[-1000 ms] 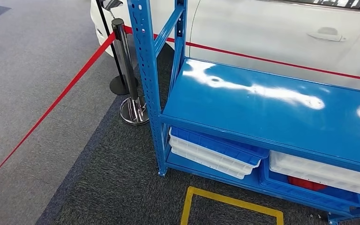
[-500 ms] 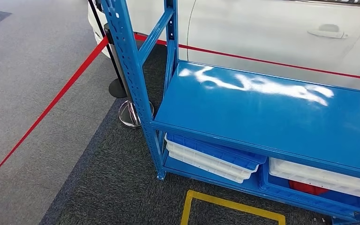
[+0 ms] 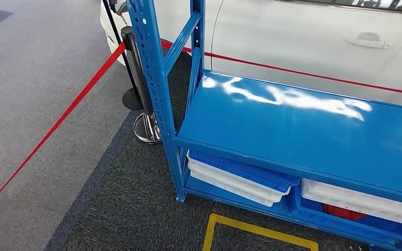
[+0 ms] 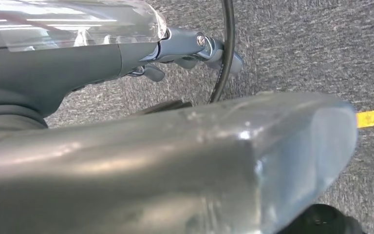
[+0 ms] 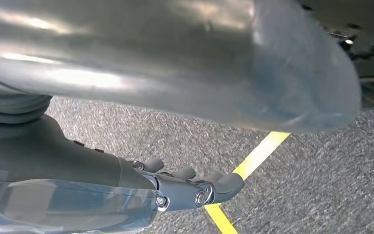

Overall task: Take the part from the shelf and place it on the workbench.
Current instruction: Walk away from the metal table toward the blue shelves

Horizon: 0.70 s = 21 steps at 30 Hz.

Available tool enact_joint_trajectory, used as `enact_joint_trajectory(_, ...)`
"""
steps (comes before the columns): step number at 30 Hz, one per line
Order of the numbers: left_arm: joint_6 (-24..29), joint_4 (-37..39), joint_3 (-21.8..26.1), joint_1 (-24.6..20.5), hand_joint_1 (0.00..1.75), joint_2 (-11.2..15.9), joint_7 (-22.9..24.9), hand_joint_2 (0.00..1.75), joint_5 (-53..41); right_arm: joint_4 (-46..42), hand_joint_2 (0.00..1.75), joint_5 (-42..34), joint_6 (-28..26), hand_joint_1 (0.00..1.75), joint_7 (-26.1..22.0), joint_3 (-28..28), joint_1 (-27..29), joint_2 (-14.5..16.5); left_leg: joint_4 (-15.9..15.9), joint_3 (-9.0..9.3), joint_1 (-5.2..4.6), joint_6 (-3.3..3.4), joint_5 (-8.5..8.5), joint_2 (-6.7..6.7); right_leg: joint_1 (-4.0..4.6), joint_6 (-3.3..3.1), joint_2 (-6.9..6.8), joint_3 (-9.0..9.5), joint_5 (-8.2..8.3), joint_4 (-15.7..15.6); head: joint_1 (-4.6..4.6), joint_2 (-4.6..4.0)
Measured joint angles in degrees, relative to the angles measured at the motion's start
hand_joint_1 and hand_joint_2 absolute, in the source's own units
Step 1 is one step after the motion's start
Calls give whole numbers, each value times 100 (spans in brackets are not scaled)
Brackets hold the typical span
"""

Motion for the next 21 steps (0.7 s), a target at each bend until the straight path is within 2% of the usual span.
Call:
enact_joint_trajectory(1,-1,11,2,0,0,0,0,0,-1,-1,0,1,-1,0,2,-1,1,-1,9,44,11,-24,-39,-5,-22,25,-5,69,200,-186,3,0)
enact_joint_trajectory(2,-1,20,3,1,0,-1,0,0,-1,-2,0,1,-1,0,3,-1,2,-1,26,92,25,-57,-89,-10,-47,50,-15,223,441,-547,8,-1)
enact_joint_trajectory(3,-1,28,4,2,0,0,1,0,-1,1,0,1,-1,0,4,-1,2,-1,48,127,29,-99,-145,-12,-53,67,-19,395,593,-880,24,-1)
enact_joint_trajectory(4,-1,33,4,0,0,1,1,0,-2,2,0,2,0,0,4,-1,0,0,77,151,27,-145,-199,-14,-48,64,-19,524,678,-1128,41,0)
enact_joint_trajectory(5,0,38,5,-2,0,2,2,0,-2,4,0,2,1,0,5,0,-3,1,109,163,18,-189,-245,-15,-43,37,-19,599,665,-1274,48,0)
enact_joint_trajectory(9,-1,42,8,-22,0,9,2,0,-7,2,0,2,2,0,6,1,-13,1,225,165,22,-303,-388,-16,-17,-171,-17,624,505,-1305,11,1)
enact_joint_trajectory(11,-7,43,8,-26,0,14,-3,0,-50,1,0,2,2,0,6,1,-14,2,684,-42,34,-351,-655,-12,-21,-234,-32,650,491,-1322,-9,1)
enact_joint_trajectory(13,-15,55,9,-31,0,17,-7,0,-138,1,0,2,1,0,6,2,-17,2,1513,-505,34,-376,-996,-11,-1,-263,-40,658,474,-1322,-21,1)
enact_joint_trajectory(14,-20,66,11,-35,0,19,-7,0,-181,2,0,2,1,0,5,2,-18,2,1845,-718,34,-375,-1063,-11,13,-272,-42,661,468,-1321,-22,1)
enact_joint_trajectory(15,-25,79,13,-39,0,20,-7,0,-218,3,0,2,2,0,2,3,-19,2,2002,-857,32,-363,-1009,-11,28,-280,-40,669,462,-1320,-20,1)
enact_joint_trajectory(16,-30,90,15,-42,0,21,-7,0,-247,4,0,2,2,0,-4,3,-19,2,1911,-883,29,-336,-817,-11,42,-286,-36,682,458,-1320,-20,0)
enact_joint_trajectory(18,-34,103,19,-46,0,22,-7,0,-300,5,0,2,2,0,-24,7,-18,4,1219,-682,6,-243,-297,-11,68,-293,-26,713,452,-1323,-19,-1)
enact_joint_trajectory(19,-35,109,20,-51,0,25,-7,0,-331,8,0,2,3,0,-34,15,-18,8,863,-553,-15,-197,-111,-8,79,-286,-21,716,455,-1326,-13,-1)
enact_joint_trajectory(20,-36,115,21,-58,0,28,-7,0,-362,10,0,2,3,0,-42,25,-18,13,622,-469,-38,-162,-12,-8,82,-267,-21,711,467,-1329,-13,0)
enact_joint_trajectory(21,-37,122,24,-66,0,31,-6,0,-395,13,0,2,4,0,-48,34,-17,17,511,-445,-59,-139,9,-8,78,-239,-22,699,484,-1334,-10,0)
